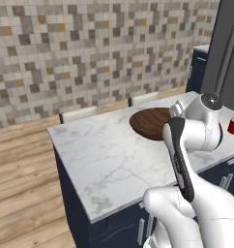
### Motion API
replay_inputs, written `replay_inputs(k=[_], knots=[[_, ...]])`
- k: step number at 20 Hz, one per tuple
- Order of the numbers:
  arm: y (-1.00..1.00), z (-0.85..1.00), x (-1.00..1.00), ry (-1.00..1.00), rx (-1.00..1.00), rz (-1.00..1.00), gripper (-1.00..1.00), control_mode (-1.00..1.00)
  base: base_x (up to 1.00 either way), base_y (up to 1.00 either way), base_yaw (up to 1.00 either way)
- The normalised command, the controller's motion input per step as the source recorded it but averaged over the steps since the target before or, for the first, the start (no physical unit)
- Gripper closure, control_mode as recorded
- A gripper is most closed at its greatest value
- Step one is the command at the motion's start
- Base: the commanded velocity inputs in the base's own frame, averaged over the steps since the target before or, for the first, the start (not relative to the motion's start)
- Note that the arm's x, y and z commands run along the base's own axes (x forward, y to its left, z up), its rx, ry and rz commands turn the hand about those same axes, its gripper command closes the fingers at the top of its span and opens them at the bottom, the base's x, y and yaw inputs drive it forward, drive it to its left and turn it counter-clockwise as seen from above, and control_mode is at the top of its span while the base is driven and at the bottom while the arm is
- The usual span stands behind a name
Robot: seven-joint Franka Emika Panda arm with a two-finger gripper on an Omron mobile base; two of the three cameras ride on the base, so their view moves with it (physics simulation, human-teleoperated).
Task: Clear the mugs and bowl far away from the sink.
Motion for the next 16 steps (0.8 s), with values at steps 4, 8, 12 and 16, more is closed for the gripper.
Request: replay_inputs(k=[4, 8, 12, 16], knots=[[0.00, -0.21, 0.95, 0.05, 0.01, 0.00, 1.00, -1.00, 0.00, 0.00, 0.00], [-0.04, -0.25, 0.69, 0.05, 0.00, 0.00, 1.00, -1.00, 0.00, 0.00, 0.00], [-0.06, -0.33, 0.57, 0.08, 0.00, 0.00, 1.00, -1.00, 0.00, 0.00, 0.00], [-0.08, -0.35, 0.49, 0.02, 0.00, 0.00, 1.00, -1.00, 0.00, 0.00, 0.00]])
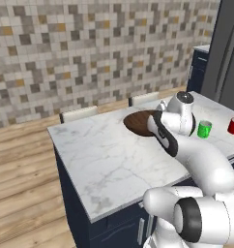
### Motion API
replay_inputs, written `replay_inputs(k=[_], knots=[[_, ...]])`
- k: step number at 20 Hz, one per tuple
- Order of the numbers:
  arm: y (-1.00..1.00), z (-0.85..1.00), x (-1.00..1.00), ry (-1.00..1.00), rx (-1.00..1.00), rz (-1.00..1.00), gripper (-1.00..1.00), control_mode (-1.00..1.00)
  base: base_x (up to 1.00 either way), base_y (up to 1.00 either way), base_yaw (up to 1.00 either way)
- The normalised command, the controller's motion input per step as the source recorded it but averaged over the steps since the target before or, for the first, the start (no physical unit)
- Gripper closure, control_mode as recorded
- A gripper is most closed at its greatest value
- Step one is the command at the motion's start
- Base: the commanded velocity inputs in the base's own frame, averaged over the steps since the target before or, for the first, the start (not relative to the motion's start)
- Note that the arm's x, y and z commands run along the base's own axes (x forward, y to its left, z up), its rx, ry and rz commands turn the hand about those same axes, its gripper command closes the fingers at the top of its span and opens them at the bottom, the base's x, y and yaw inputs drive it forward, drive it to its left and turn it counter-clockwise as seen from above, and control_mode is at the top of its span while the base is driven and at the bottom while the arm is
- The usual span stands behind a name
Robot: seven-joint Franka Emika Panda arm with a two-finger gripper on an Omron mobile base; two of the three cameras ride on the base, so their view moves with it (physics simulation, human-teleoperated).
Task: Clear the mugs and bowl far away from the sink.
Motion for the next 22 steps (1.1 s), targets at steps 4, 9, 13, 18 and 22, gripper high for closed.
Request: replay_inputs(k=[4, 9, 13, 18, 22], knots=[[-0.06, -0.49, 0.33, -0.01, 0.00, 0.00, 1.00, -1.00, 0.00, 0.00, 0.00], [-0.10, -0.55, 0.05, -0.02, 0.00, 0.00, 1.00, -1.00, 0.00, 0.00, 0.00], [-0.11, -0.45, 0.07, 0.00, 0.00, 0.00, 1.00, -1.00, 0.00, 0.00, 0.00], [-0.11, -0.47, 0.10, 0.00, 0.00, 0.00, 1.00, -1.00, 0.00, 0.00, 0.00], [-0.11, -0.49, 0.11, 0.00, 0.00, 0.00, 1.00, -1.00, 0.00, 0.00, 0.00]])
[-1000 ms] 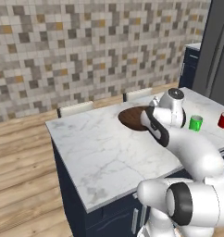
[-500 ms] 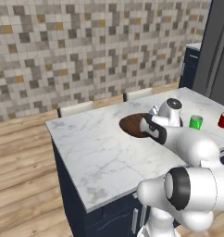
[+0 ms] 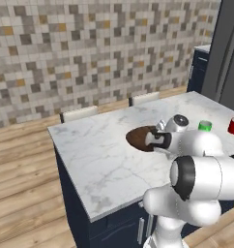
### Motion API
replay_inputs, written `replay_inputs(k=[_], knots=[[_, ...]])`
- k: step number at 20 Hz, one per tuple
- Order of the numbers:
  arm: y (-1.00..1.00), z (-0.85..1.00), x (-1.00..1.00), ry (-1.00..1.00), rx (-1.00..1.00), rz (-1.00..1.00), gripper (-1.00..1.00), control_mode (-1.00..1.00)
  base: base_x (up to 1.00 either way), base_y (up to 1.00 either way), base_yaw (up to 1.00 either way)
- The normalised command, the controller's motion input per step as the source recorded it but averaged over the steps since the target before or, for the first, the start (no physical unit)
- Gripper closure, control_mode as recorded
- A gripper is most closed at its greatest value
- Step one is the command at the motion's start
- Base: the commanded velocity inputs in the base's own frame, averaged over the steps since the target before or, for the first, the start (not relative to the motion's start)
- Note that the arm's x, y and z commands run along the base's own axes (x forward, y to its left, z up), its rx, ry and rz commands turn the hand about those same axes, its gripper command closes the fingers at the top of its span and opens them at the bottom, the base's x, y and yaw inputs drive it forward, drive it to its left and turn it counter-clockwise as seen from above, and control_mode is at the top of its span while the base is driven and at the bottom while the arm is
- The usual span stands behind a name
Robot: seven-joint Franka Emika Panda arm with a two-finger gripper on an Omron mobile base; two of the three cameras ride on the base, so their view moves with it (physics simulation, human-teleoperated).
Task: Clear the mugs and bowl far away from the sink.
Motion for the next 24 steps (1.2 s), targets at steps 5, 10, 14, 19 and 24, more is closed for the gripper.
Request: replay_inputs(k=[5, 10, 14, 19, 24], knots=[[-0.09, -0.53, 0.14, 0.00, 0.00, 0.00, 1.00, -1.00, 0.00, 0.00, 0.00], [-0.02, -0.49, 0.21, 0.00, 0.00, 0.00, 1.00, -1.00, 0.00, 0.00, 0.00], [0.00, -0.15, 0.22, 0.00, 0.00, 0.00, -1.00, -1.00, 0.00, 0.00, 0.00], [-0.01, 0.38, 0.00, -0.09, 0.00, 0.00, -1.00, -1.00, 0.00, 0.00, 0.00], [0.00, 0.75, 0.00, 0.00, 0.00, 0.00, -1.00, -1.00, 0.00, 0.00, 0.00]])
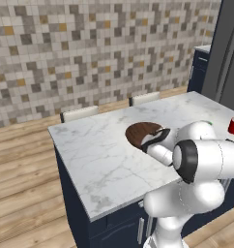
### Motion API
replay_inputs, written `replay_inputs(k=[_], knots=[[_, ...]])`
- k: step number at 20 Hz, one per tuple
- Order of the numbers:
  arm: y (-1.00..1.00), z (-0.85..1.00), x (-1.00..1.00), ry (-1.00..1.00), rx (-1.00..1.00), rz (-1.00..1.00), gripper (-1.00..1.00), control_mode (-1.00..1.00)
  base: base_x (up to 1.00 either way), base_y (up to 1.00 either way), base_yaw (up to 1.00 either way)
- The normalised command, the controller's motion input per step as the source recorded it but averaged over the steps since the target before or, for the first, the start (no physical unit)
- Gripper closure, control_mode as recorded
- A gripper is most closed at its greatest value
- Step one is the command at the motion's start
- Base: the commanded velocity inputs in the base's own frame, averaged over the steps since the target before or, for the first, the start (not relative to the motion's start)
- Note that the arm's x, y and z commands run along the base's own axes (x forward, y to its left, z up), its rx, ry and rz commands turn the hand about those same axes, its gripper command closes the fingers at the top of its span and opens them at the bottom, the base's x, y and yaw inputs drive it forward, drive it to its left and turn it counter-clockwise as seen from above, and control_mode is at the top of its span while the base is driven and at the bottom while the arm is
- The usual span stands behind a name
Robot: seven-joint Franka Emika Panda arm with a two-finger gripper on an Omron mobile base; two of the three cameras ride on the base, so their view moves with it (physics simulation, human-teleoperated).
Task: Clear the mugs and bowl far away from the sink.
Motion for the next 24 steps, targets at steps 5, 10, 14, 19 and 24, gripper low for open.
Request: replay_inputs(k=[5, 10, 14, 19, 24], knots=[[0.00, 1.00, -0.02, 0.00, 0.00, 0.02, -1.00, -1.00, 0.00, 0.00, 0.00], [-0.05, 1.00, -0.23, 0.02, 0.04, 0.02, -1.00, -1.00, 0.00, 0.00, 0.00], [-0.02, 1.00, -0.20, 0.17, 0.07, 0.02, -1.00, -1.00, 0.00, 0.00, 0.00], [0.01, 1.00, -0.44, 0.22, 0.03, 0.02, -1.00, -1.00, 0.00, 0.00, 0.00], [0.00, 0.86, -0.83, -0.01, 0.00, 0.01, -1.00, -1.00, 0.00, 0.00, 0.00]])
